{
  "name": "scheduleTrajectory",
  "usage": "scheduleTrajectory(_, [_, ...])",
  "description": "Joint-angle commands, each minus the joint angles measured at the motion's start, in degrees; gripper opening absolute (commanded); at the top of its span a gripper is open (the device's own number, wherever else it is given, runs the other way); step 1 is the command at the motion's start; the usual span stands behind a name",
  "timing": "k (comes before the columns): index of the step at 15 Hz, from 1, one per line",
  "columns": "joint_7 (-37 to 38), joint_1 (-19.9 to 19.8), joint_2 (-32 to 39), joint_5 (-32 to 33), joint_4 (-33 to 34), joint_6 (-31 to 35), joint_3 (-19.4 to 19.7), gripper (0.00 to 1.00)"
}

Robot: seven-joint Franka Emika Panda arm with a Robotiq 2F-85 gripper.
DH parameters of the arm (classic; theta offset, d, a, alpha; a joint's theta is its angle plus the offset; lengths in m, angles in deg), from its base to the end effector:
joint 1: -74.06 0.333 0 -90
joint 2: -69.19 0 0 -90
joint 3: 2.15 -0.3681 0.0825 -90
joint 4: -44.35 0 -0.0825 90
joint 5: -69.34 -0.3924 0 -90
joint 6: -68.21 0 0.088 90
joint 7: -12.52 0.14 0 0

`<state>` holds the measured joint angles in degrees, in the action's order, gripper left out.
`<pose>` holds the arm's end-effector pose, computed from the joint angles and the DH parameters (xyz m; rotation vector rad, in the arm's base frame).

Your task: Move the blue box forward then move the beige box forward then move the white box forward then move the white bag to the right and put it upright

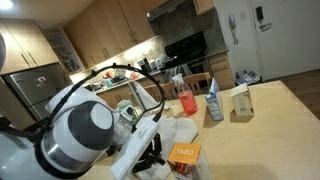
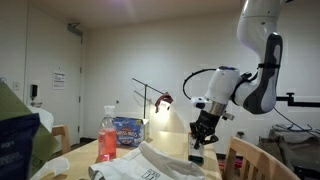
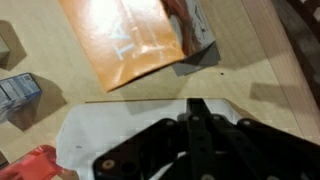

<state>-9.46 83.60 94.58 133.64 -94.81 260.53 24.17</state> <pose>0.5054 -0.0525 0.1767 2.2227 1.7275 0.3656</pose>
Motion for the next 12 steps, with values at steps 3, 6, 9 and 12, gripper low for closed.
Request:
scheduleTrajectory(3, [-2.6, 9.3, -2.4, 1.1, -5.2, 2.5, 10.9, 0.00])
scheduleTrajectory(6, [-3.8, 14.3, -1.7, 1.4, -7.3, 3.0, 17.7, 0.00])
scheduleTrajectory(9, [-5.5, 18.4, -0.3, 1.0, -9.2, 4.0, 23.7, 0.00])
scheduleTrajectory(12, [-6.3, 21.7, 2.1, -0.7, -9.3, 5.7, 28.4, 0.00])
